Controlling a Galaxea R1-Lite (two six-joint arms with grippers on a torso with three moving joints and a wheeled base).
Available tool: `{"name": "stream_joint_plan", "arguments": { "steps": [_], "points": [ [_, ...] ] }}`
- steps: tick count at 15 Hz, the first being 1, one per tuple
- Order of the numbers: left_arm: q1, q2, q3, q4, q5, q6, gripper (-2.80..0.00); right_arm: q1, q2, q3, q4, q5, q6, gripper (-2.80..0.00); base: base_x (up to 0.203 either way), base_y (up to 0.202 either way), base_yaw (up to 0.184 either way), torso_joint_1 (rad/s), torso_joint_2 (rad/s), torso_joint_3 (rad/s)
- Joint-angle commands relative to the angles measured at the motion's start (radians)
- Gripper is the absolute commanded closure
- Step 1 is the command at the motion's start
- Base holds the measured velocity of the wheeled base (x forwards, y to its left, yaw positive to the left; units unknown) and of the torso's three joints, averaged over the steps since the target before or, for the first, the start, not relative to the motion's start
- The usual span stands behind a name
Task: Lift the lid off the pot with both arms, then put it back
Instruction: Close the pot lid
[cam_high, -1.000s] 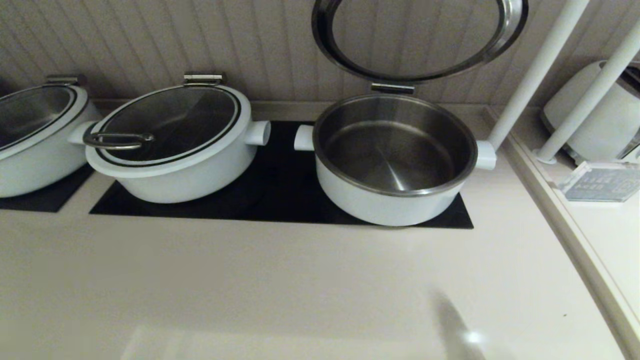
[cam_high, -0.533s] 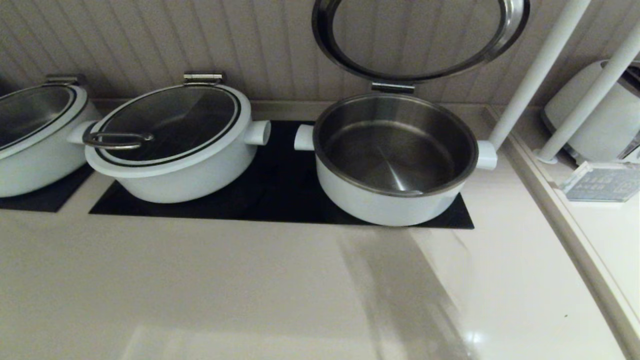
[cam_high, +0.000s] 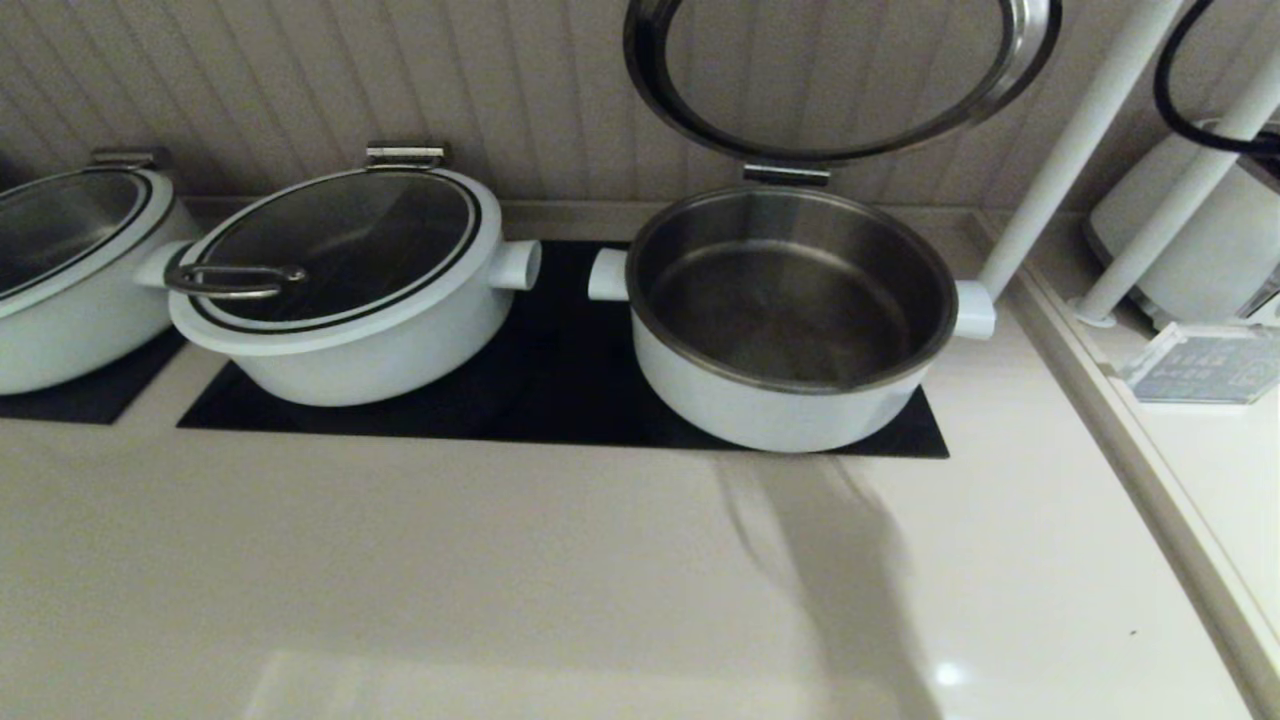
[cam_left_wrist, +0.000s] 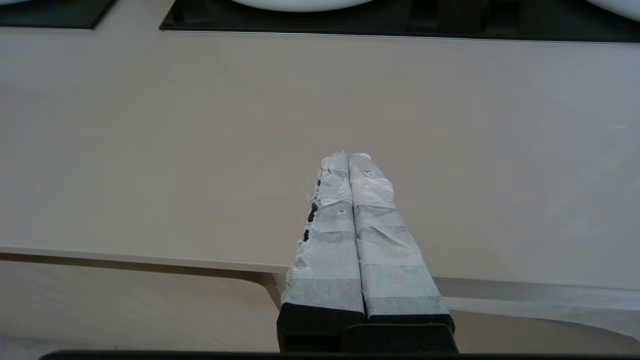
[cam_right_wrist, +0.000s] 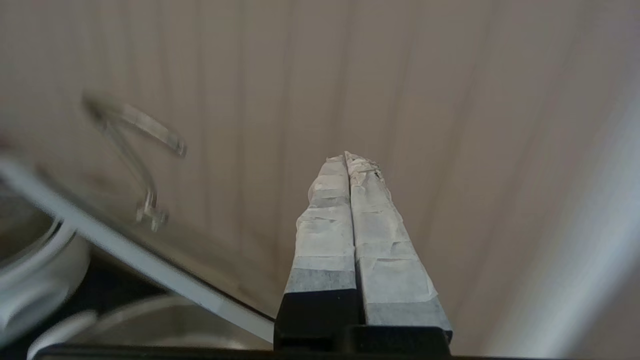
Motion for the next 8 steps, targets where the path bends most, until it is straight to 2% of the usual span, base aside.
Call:
{"name": "stream_joint_plan", "arguments": {
  "steps": [1, 4, 6, 8],
  "points": [
    [0.0, 0.0, 0.0, -0.001, 0.0, 0.0, 0.0, -0.021, 0.063, -0.037, 0.0, 0.079, -0.007, 0.0, 0.0, 0.0, 0.0, 0.0, 0.0, 0.0],
    [0.0, 0.0, 0.0, -0.001, 0.0, 0.0, 0.0, -0.075, 0.079, -0.07, -0.001, 0.308, -0.015, 0.0, 0.0, 0.0, 0.0, 0.0, 0.0, 0.0],
    [0.0, 0.0, 0.0, -0.001, 0.0, 0.0, 0.0, -0.096, 0.098, -0.115, -0.001, 0.396, -0.021, 0.0, 0.0, 0.0, 0.0, 0.0, 0.0, 0.0],
    [0.001, 0.0, 0.0, -0.001, 0.0, 0.0, 0.0, -0.1, 0.119, -0.157, -0.002, 0.442, -0.022, 0.0, 0.0, 0.0, 0.0, 0.0, 0.0, 0.0]
  ]
}}
